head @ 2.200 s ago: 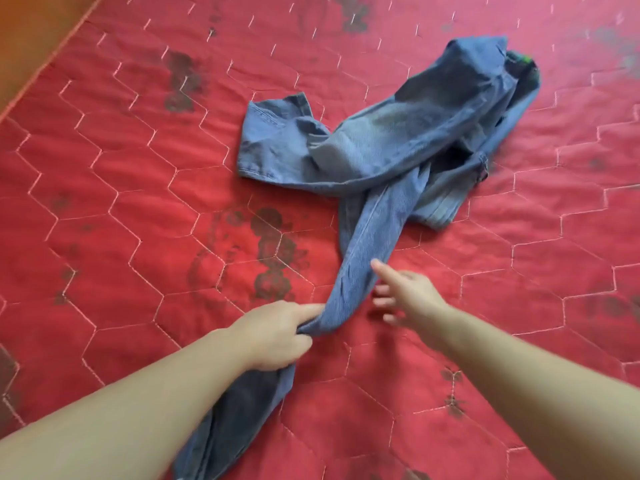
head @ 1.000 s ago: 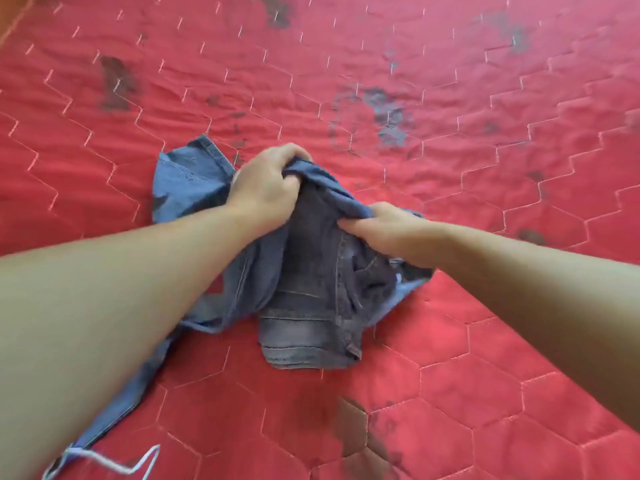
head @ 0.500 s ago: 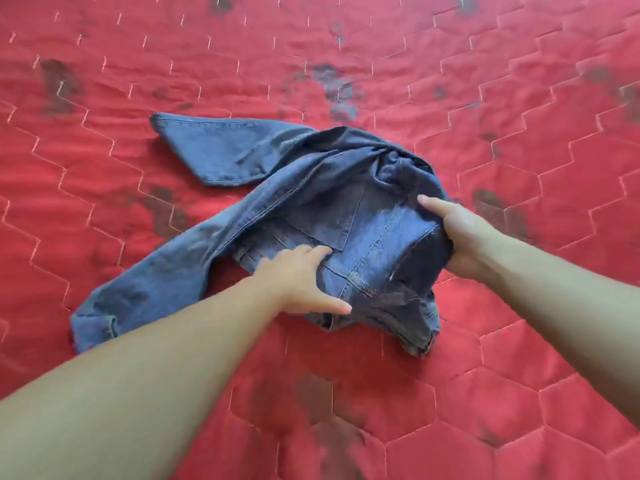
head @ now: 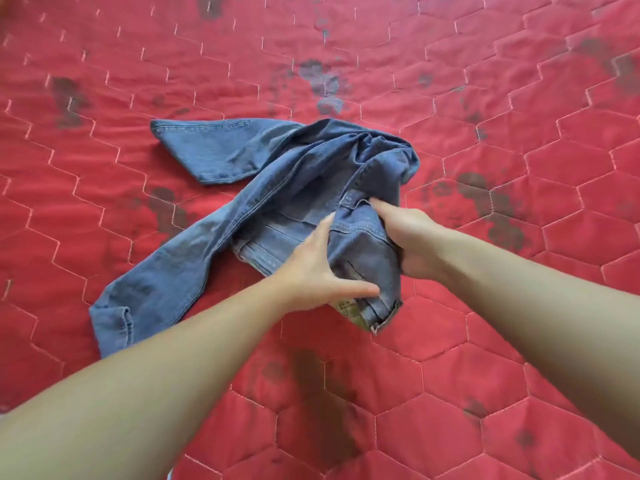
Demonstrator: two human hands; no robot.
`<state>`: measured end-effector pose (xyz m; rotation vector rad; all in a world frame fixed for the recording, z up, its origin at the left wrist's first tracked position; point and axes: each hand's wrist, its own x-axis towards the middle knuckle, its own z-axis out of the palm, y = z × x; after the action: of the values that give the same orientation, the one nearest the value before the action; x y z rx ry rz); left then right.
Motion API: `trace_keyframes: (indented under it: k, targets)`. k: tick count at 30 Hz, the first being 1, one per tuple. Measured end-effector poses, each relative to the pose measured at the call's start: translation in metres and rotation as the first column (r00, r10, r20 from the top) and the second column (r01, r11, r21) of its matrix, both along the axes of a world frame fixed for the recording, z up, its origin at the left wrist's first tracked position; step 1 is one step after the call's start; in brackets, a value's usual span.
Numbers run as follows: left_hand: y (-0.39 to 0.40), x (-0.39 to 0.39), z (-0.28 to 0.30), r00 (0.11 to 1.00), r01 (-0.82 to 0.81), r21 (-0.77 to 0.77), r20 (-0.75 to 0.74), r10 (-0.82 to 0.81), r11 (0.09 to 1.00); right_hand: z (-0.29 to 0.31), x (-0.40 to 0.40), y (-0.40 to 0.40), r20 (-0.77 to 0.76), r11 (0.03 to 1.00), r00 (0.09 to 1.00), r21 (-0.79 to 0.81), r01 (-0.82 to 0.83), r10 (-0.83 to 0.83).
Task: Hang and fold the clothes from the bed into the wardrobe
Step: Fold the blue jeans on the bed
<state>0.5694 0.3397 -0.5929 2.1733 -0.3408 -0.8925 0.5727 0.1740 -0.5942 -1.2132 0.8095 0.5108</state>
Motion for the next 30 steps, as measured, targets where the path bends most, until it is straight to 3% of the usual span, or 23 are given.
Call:
trace_keyframes:
  k: [3,5,7,9,10,12,15,17,20,23,26,28,30]
  targets:
    - [-0.012,0.006,0.015,0.978,-0.175,-0.084,0.1,0.183,0.981,0.033,0.003,-0.009,0.058,0.98,0.998,0.199,0.004,-0.016]
    - [-0.017,0.02,0.029,0.948,-0.293,-0.136,0.086,0.306,0.946,0.053,0.0,-0.019,0.247,0.978,0.967,0.173,-0.113,0.068]
    - [-0.019,0.033,0.049,0.905,-0.41,-0.19,0.041,0.424,0.892,0.071,-0.01,-0.023,0.402,0.954,0.866,-0.112,-0.277,0.299]
    - [-0.019,0.044,0.075,0.868,-0.484,-0.229,-0.003,0.497,0.844,0.084,-0.017,-0.022,0.379,0.814,0.75,-0.46,-0.355,0.541]
    - [-0.02,0.049,0.088,0.87,-0.48,-0.233,-0.008,0.492,0.846,0.092,-0.018,-0.021,0.365,0.754,0.724,-0.573,-0.32,0.585]
    - [-0.018,0.054,0.117,0.894,-0.44,-0.236,-0.027,0.447,0.866,0.12,-0.014,-0.023,0.432,0.751,0.74,-0.644,-0.147,0.515]
    - [-0.006,0.053,0.157,0.941,-0.336,-0.28,-0.059,0.333,0.899,0.172,-0.004,-0.027,0.555,0.827,0.789,-0.551,0.111,0.264]
    - [0.003,0.043,0.172,0.98,-0.163,-0.241,0.068,0.185,0.957,0.202,0.001,-0.024,0.569,0.83,0.807,-0.52,0.2,0.162]
    - [0.02,0.021,0.172,0.933,0.007,-0.123,0.359,0.037,0.992,0.228,-0.003,-0.003,0.46,0.968,0.881,-0.15,0.201,-0.111]
    - [0.052,-0.004,0.153,0.865,-0.132,0.07,0.495,0.08,0.989,0.249,-0.023,0.014,0.281,0.945,0.905,0.172,0.279,-0.319]
    - [0.089,-0.037,0.137,0.92,-0.23,0.218,0.367,0.138,0.948,0.289,-0.043,0.014,0.247,0.896,0.873,0.264,0.357,-0.421]
    - [0.091,-0.064,0.142,0.954,-0.25,0.147,0.208,0.217,0.957,0.325,-0.058,0.016,0.266,0.893,0.858,0.239,0.382,-0.439]
    - [0.075,-0.081,0.158,0.907,-0.397,0.033,0.165,0.387,0.917,0.368,-0.074,0.021,0.327,0.9,0.841,0.218,0.377,-0.431]
